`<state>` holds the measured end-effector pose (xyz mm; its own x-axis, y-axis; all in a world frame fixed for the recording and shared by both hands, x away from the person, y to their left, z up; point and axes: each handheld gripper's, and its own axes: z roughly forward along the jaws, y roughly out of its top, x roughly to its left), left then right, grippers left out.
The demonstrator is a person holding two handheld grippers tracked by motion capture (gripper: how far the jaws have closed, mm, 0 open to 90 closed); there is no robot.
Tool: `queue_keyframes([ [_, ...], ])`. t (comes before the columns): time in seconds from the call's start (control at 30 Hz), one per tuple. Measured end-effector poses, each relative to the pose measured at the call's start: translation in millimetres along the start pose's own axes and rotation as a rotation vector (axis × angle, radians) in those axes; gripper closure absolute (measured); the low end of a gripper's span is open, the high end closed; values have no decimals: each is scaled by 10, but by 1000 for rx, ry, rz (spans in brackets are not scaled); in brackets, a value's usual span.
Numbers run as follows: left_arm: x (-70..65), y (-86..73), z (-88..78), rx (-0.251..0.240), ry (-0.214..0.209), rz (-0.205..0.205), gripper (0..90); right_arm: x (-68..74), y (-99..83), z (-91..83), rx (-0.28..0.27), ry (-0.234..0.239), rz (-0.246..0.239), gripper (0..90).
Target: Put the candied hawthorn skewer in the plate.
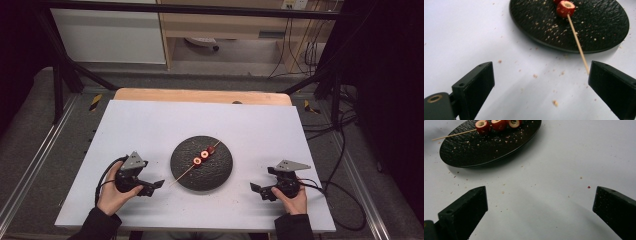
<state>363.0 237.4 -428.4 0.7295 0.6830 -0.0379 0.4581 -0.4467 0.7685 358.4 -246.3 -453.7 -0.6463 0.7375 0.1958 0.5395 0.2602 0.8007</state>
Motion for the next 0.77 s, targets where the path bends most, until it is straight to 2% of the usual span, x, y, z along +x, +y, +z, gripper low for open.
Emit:
queue_keyframes([
  [0.23, 92, -248, -76, -20, 17, -29, 64, 2, -11, 14, 15, -9, -6, 5],
  [0.33, 111, -337, -89, -20, 23, -31, 64, 7, -15, 16, 22, -12, -3, 5],
  [0.47, 154, -430, -102, -23, 27, -54, 65, 11, -29, 32, 33, -18, -12, 5],
  [0.53, 167, -451, -113, -27, 33, -66, 66, 15, -34, 37, 41, -20, -14, 5],
  [0.77, 171, -447, -137, -31, 31, -59, 72, 19, -36, 21, 41, -15, -14, 5],
])
